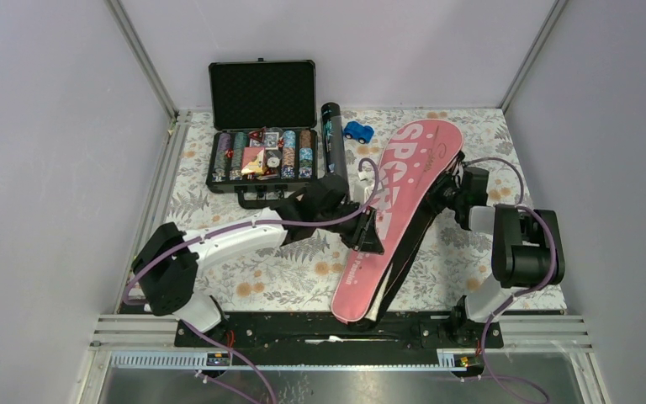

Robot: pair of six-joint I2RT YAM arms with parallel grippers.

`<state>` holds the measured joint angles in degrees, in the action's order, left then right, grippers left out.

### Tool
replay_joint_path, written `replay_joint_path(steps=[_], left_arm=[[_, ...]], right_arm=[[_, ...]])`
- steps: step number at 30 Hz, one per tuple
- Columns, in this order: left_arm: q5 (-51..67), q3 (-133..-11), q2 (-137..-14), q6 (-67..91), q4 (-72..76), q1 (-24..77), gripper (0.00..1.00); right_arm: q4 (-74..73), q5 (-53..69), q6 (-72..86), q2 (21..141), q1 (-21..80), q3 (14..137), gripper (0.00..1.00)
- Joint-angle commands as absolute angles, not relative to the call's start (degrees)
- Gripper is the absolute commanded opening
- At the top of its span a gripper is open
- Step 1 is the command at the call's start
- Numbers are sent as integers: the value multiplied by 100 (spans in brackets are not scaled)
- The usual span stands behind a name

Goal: Pack up the badminton gear

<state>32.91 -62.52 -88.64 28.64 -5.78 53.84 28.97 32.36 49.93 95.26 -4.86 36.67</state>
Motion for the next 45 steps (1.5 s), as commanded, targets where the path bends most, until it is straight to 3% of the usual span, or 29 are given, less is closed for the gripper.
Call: replay_joint_path(steps=[1,7,12,15,18,30,38,45], left_arm=[[3405,-6512,-8951,2903,-404,5447,27],[3089,-6750,-8892,2593,-916,5491,32],[2417,-6870,-8646,2280,-1548,5524,40],[1891,-6780,-8381,2238,-1828,5537,59],[1362,-6613,-8028,2236,-2100,5537,97],[-63,-6187,-6762,2154,-3547,5537,99],[-998,-5587,-6086,2254,-3717,5505,99],[-976,-4972,-5288,2574,-3300,5441,99]], right_arm=[[1942,3002,4873,8841,-483,3709,36],[-477,2514,4305,8007,-483,3956,58],[-1735,1885,3940,7407,-492,4263,66],[-2003,1857,3996,7123,-485,4229,73],[-2010,1927,4095,6949,-483,4071,79],[-728,2073,4802,6930,-50,3184,68],[-104,1701,5085,7386,478,2864,64],[297,1438,5093,7558,684,2703,59]])
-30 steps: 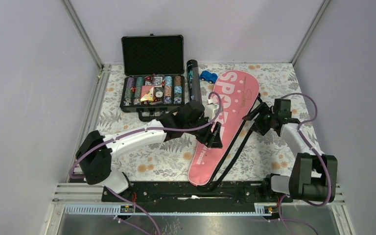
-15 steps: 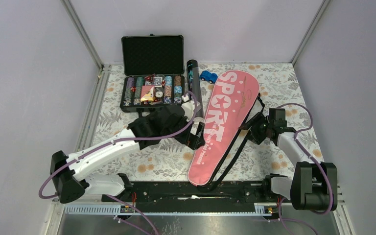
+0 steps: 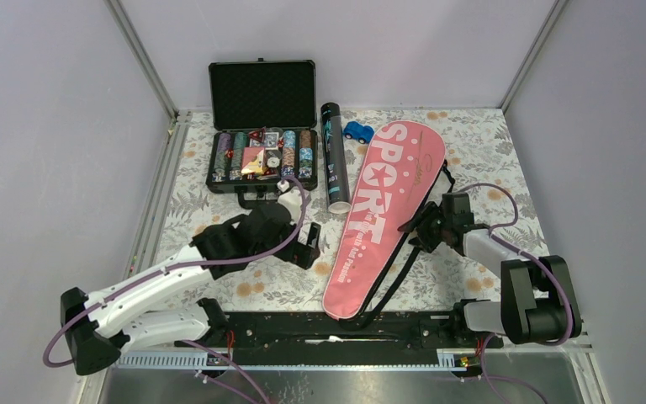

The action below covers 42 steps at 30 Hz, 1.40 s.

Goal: Pack up the badminton gear

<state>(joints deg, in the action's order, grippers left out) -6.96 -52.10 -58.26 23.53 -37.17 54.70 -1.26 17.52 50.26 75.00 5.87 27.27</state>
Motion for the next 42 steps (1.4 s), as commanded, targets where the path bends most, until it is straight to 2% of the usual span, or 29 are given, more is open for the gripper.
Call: replay_joint_path(steps=[1,4,7,10,13,20,25,26,29,32,36,42], left_arm=[[-1027,-4963,-5238,2598,-3293,5446,99],[-1001,-5038,-5273,2642,-3352,5449,95],[-619,-5125,-5430,2579,-3291,5553,85],[-881,-5211,-5600,2699,-3299,5914,78],[-1435,-5180,-5674,2859,-2965,6468,75],[-3007,-5457,-6348,2532,-2395,7845,75],[-3122,-5545,-7053,2700,-2187,8095,75],[-3007,-5515,-7193,2804,-2119,8095,74],[-2799,-5427,-7408,3239,-1968,8087,70],[-2691,-5456,-7545,3547,-1931,8042,70],[-1882,-5318,-7661,4133,-1507,7644,69],[-941,-4923,-7935,4755,-690,7092,63]], right_arm=[[317,1433,5108,7568,685,2685,56],[672,1475,5173,7504,686,2541,46],[935,1662,5182,7391,687,2444,24],[1133,1859,5171,7196,686,2364,1],[980,1946,5167,6918,686,2368,0],[347,2031,5486,5823,789,2393,0],[-454,1678,5418,5099,826,2247,0],[-615,1569,5378,4982,826,2191,1],[-861,1438,5379,4822,826,1985,39],[-880,1474,5386,4843,826,1842,55],[-756,1418,5474,4937,836,1670,66],[-95,1366,5729,5258,946,1325,65]])
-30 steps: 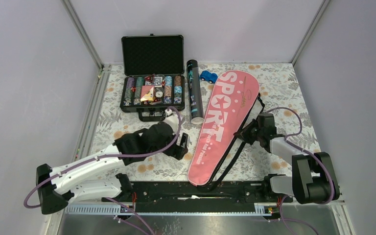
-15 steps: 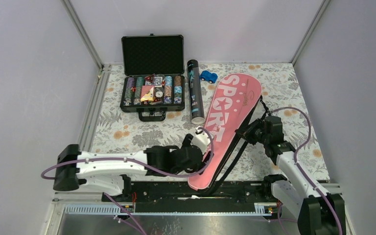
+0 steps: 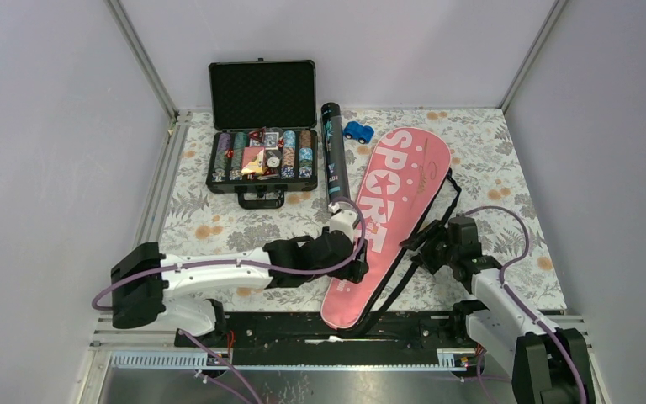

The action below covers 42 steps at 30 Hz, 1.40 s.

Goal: Pack up the badminton gear

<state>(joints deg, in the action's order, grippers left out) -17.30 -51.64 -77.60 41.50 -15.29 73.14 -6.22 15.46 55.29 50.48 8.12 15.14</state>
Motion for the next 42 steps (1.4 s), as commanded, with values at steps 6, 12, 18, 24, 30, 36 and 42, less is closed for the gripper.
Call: replay_joint_path(steps=[6,12,18,24,30,36,42], left_arm=[[-124,-4858,-8606,4867,-31,6851,41],[589,-5083,-9223,4896,563,6926,33],[792,-5063,-9555,5065,704,6947,30],[-361,-5819,-9089,3970,-544,7362,47],[-2196,-6378,-8929,3131,-1317,8037,66],[-3273,-6704,-9012,2634,-1493,8336,76],[-3642,-6995,-9265,2308,-1587,8376,80]], right_arm=[[508,1346,5724,5922,1112,1203,61],[796,1090,5939,6077,1300,1089,49],[1103,1035,5915,6041,1311,1055,12],[1296,1583,6076,5940,1310,1199,0],[89,1398,6324,4688,1352,1718,0],[-965,1362,6528,3958,1425,2482,0],[-1237,1307,6896,3648,1532,2804,0]])
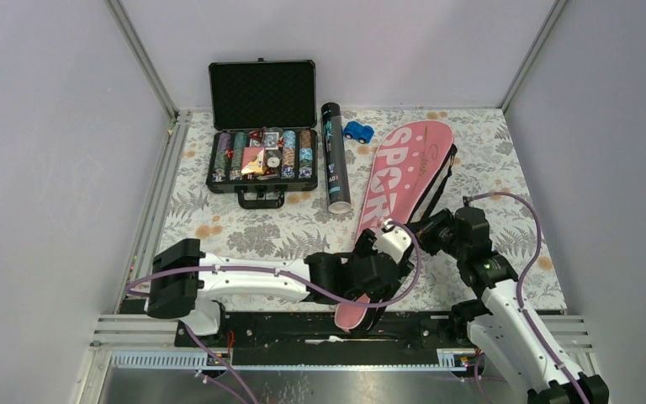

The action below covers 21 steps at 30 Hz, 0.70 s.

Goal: Pack up the badminton gear

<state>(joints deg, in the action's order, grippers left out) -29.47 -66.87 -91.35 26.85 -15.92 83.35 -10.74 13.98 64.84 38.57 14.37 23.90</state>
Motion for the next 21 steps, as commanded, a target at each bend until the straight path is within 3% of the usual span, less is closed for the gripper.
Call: replay_joint_path(steps=[1,8,11,12,15,16,18,21], left_arm=[[-3707,-7009,-9312,2288,-1602,8376,80],[-3700,-7403,-9769,2117,-1940,8378,79],[-3710,-7365,-9725,2049,-1872,8385,72],[-3712,-7343,-9676,2022,-1857,8385,65],[-3624,-7296,-9464,2002,-1892,8385,23],[-3590,-7249,-9353,2027,-1916,8385,13],[-3438,-7151,-9091,2111,-1933,8385,2],[-3125,-6924,-8624,2347,-1803,8332,0]], right_arm=[[-1271,1317,6925,3630,1549,2851,0],[-1362,1212,7144,3482,1669,3008,0],[-1400,1219,7125,3454,1670,3077,0],[-1357,1234,7130,3428,1670,3076,0],[-1248,1247,6940,3417,1671,3138,1],[-1237,1267,6802,3437,1670,3170,7],[-1322,1316,6335,3490,1670,3307,27],[-1798,1048,5153,3551,1670,3741,44]])
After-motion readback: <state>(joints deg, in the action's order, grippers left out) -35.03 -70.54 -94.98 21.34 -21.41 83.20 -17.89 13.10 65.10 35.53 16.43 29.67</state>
